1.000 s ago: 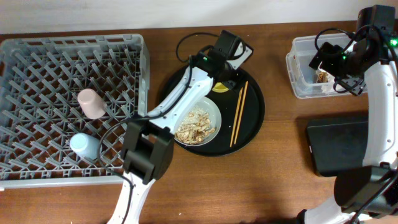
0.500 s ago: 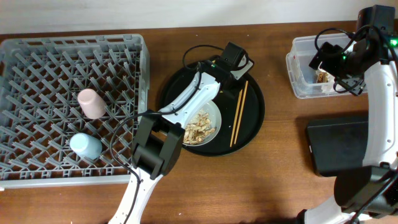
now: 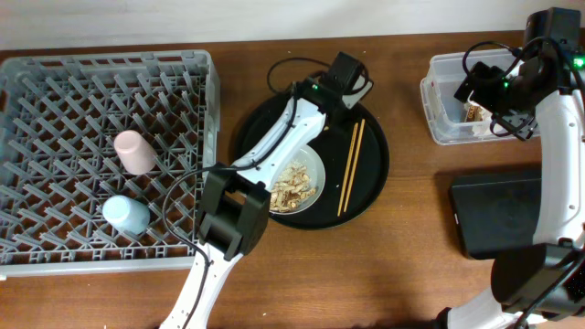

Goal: Sort waste into correct bins and load items into the dishwasher rack
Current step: 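Lift the yellow bowl and carry it left over the rack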

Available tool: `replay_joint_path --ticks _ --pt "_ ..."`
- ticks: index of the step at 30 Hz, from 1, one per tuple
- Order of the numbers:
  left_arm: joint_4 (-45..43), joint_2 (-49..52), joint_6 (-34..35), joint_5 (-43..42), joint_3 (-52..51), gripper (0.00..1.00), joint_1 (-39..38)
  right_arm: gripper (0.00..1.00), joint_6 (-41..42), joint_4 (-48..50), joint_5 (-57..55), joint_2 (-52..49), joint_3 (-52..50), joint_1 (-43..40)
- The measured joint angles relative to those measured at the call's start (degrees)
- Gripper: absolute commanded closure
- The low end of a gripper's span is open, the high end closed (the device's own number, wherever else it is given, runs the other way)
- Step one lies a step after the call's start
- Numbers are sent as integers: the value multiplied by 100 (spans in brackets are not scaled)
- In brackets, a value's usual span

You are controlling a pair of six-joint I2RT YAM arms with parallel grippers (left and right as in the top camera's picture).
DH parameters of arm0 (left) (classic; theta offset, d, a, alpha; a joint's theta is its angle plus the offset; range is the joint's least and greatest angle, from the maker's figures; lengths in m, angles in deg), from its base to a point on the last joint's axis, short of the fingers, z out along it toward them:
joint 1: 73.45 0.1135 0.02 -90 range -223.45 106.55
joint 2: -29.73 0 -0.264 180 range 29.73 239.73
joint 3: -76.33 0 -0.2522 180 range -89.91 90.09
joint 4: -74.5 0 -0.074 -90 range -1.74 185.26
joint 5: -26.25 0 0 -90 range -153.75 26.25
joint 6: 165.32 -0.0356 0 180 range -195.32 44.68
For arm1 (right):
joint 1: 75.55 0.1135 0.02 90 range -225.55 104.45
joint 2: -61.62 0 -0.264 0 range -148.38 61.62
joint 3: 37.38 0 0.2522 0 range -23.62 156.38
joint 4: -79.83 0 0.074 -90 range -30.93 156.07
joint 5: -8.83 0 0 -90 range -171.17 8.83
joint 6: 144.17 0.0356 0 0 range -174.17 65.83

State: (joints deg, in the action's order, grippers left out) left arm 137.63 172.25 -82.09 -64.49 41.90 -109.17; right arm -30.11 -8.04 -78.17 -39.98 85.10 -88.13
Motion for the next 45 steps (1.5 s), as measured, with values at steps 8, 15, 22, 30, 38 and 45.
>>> replay_joint_path --ticks 8,15,22,30,38,45 --pt "1257 42 1233 -1130 2568 99 745 2 -4 0 0 0 0 0" --pt "1475 50 2391 -4247 2645 99 4153 2 -4 2 0 0 0 0" --pt "1580 785 3307 -6417 2677 99 5362 2 2 2 0 0 0 0" --pt "1357 1373 3687 -7429 2677 79 6122 2 -2 2 0 0 0 0" --pt "1340 1375 3683 -7342 2693 47 6319 2 -4 0 0 0 0 0" --pt "1971 1436 3792 -6725 4251 25 6808 1 0 4 0 0 0 0"
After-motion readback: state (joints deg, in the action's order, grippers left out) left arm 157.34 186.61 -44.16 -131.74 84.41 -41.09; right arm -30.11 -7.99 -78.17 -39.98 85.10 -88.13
